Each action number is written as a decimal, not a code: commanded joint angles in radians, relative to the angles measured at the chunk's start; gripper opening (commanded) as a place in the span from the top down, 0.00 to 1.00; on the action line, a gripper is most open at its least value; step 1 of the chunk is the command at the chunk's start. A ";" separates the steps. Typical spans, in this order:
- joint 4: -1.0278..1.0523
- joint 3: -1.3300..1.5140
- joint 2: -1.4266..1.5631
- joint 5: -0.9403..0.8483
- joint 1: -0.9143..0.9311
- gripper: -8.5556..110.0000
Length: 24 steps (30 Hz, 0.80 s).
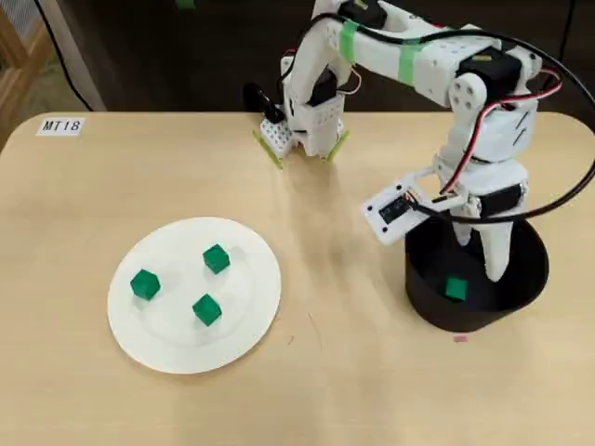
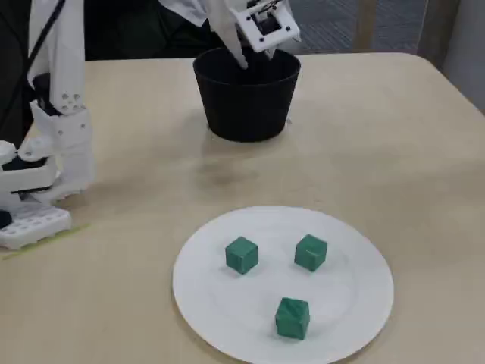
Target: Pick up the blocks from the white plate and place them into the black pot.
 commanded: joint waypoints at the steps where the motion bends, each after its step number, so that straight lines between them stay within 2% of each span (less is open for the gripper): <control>1: 0.002 -0.051 0.041 -0.020 0.089 0.95; 13: -0.003 -0.051 0.017 -0.235 0.919 0.95; 18: -0.008 -0.057 0.023 -0.259 1.012 0.95; 24: -0.135 0.227 0.120 -0.249 1.129 0.95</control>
